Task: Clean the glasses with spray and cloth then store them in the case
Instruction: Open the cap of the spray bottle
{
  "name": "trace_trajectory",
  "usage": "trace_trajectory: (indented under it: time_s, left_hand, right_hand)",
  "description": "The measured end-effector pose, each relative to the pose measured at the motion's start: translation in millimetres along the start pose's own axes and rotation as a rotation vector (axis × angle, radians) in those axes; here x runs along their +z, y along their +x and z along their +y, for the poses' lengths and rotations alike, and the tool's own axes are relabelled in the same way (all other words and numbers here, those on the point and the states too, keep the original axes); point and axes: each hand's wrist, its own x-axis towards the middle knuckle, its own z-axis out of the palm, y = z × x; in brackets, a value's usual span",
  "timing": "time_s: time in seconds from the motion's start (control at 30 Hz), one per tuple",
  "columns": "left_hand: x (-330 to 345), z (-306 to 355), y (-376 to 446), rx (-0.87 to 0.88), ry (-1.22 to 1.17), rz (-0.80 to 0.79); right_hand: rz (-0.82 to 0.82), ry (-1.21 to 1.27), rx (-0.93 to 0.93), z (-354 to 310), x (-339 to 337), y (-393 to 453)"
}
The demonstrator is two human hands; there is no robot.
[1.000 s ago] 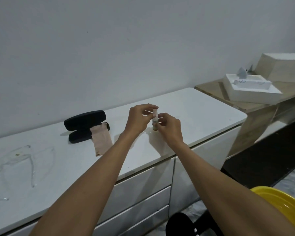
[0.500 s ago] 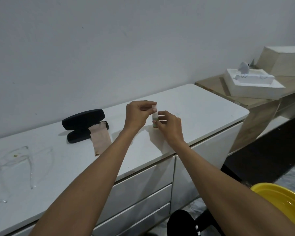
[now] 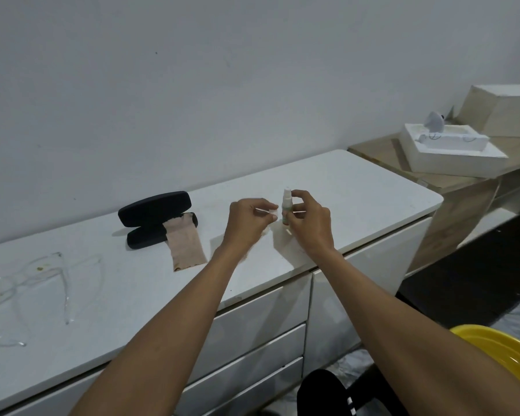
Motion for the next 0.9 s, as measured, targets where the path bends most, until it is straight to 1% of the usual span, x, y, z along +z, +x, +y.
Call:
trace_trajectory:
  time_s: [0.1,0.2,0.37,0.53,0.77,0.9]
  left_hand:
    - [9.3,-15.2,-6.6,-0.038,0.035,-0.015]
    - [13.8,-22.1,-8.4,-0.015,0.154,-0.012]
    - [11.4,-20.2,-10.5,0.034,0.266,-0.044]
    - [8.4,-19.0,-10.5,0.033,0.265,-0.087]
    - [4.1,-18.7,-11.7,0.039,0.207,-0.097]
    - [-5.7,-17.5,-13.4,0.039,0.178,-0.087]
  right_hand:
    - [0.004,-0.016,-0.014,1.6,0.7,-1.1]
    - [0.023,-0.046,-0.036,3.2,2.9,-0.6]
    - [0.029,-0.065,-0.084,1.1,6.2,2.5]
    - [0.02,-0.078,-0.134,1.5,12.3,2.7]
    - [0.029,-0.118,-0.171,3.6,15.4,0.6]
    - [0.027,-0.205,-0.223,2.2,14.5,-2.4]
